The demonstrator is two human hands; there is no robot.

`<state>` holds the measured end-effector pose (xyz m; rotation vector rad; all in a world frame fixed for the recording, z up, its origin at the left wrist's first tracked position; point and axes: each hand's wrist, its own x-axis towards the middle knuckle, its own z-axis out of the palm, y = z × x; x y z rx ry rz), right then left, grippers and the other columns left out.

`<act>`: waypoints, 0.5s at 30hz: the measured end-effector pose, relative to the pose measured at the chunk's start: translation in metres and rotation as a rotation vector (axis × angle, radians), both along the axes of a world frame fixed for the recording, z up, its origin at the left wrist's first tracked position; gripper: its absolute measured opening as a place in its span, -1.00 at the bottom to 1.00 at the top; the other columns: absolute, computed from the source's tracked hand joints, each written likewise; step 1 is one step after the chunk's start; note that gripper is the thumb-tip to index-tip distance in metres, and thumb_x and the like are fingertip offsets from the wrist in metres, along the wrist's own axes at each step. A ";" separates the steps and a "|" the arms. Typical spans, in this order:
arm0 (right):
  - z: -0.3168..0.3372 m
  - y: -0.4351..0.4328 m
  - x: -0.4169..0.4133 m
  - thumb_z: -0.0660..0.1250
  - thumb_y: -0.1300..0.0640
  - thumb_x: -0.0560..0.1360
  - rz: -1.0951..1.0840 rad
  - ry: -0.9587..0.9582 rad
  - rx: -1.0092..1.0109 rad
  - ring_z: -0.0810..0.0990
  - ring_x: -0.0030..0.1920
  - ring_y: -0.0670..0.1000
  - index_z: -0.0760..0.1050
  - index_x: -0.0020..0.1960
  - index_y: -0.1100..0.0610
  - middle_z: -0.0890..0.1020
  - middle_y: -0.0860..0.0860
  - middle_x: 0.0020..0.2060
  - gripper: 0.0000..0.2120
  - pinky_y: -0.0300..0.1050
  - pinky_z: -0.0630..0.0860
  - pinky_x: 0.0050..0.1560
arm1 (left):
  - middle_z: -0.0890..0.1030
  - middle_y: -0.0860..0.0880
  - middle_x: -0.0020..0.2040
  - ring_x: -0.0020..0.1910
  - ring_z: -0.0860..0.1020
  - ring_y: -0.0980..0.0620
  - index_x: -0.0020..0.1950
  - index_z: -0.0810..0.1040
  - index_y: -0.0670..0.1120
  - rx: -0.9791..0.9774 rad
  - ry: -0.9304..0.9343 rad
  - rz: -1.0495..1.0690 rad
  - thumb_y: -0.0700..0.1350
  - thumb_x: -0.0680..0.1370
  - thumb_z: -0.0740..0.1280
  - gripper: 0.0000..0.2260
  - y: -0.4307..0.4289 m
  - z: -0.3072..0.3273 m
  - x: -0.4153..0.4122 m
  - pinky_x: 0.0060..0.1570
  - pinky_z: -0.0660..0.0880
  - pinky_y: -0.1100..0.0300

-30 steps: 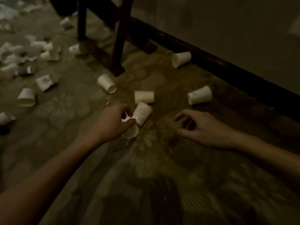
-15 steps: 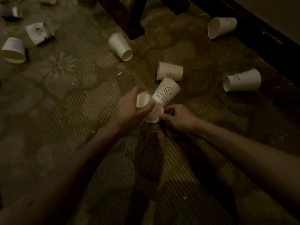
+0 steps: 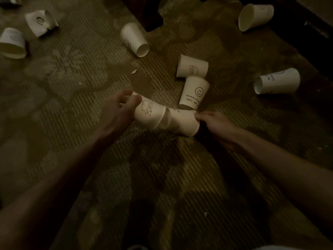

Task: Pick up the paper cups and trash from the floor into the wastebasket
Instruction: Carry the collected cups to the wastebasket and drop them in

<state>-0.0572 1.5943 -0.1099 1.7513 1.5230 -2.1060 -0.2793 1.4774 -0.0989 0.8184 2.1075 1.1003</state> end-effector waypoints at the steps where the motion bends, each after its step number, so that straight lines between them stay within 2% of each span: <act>1: -0.001 0.001 0.001 0.21 0.06 0.63 0.005 -0.041 0.048 0.59 -0.11 0.01 0.54 0.09 0.11 0.60 0.06 -0.08 -0.82 -0.16 0.50 -0.24 | 0.63 -0.01 -0.06 -0.13 0.62 0.02 0.06 0.62 -0.10 -0.015 0.009 -0.032 0.01 0.58 0.27 -0.77 0.001 0.001 0.001 -0.27 0.56 0.11; 3: 0.000 0.005 0.002 0.16 0.10 0.63 0.063 -0.127 0.192 0.52 -0.09 0.03 0.48 -0.07 0.12 0.53 0.06 -0.09 -0.82 -0.13 0.45 -0.18 | 0.63 -0.03 -0.16 -0.20 0.59 -0.01 -0.03 0.64 -0.17 -0.026 0.000 -0.020 0.01 0.56 0.27 -0.72 0.007 0.001 0.004 -0.27 0.50 0.12; 4: 0.000 0.007 0.001 0.14 0.13 0.64 0.080 -0.142 0.253 0.49 -0.09 0.03 0.44 -0.14 0.12 0.51 0.07 -0.10 -0.79 -0.12 0.43 -0.16 | 0.64 -0.04 -0.20 -0.25 0.60 0.00 -0.04 0.65 -0.19 -0.028 -0.018 0.002 0.02 0.55 0.27 -0.70 0.011 0.001 0.005 -0.33 0.49 0.17; 7: -0.001 0.013 0.006 0.12 0.18 0.63 0.106 -0.158 0.362 0.43 -0.18 0.00 0.39 -0.24 0.14 0.47 0.05 -0.21 -0.73 -0.16 0.34 -0.25 | 0.63 -0.02 -0.28 -0.48 0.53 0.21 -0.07 0.67 -0.19 -0.080 -0.057 -0.017 0.01 0.55 0.30 -0.71 0.026 -0.003 0.011 -0.55 0.40 0.33; 9: -0.002 0.016 0.012 0.10 0.22 0.64 0.189 -0.209 0.435 0.41 -0.17 0.03 0.35 -0.26 0.13 0.44 0.07 -0.22 -0.71 -0.13 0.31 -0.25 | 0.57 0.01 -0.40 -0.59 0.42 0.21 -0.15 0.69 -0.16 -0.123 -0.069 -0.056 0.01 0.49 0.35 -0.75 0.035 -0.008 0.014 -0.51 0.34 0.27; 12: -0.004 0.023 0.023 0.12 0.19 0.63 0.203 -0.266 0.508 0.40 -0.25 -0.05 0.34 -0.23 0.13 0.43 0.03 -0.21 -0.75 -0.17 0.31 -0.28 | 0.57 0.03 -0.46 -0.63 0.34 0.21 -0.20 0.71 -0.15 -0.170 -0.106 -0.130 0.03 0.37 0.37 -0.73 0.047 -0.010 0.016 -0.49 0.28 0.27; 15: -0.001 0.033 0.032 0.19 0.00 0.61 0.138 -0.201 0.532 0.46 -0.34 -0.07 0.47 -0.27 0.14 0.49 0.00 -0.33 -0.67 -0.15 0.31 -0.36 | 0.65 0.09 -0.37 -0.54 0.51 0.24 -0.17 0.72 -0.05 -0.262 -0.121 -0.278 0.11 0.46 0.41 -0.76 0.062 -0.008 0.019 -0.51 0.36 0.34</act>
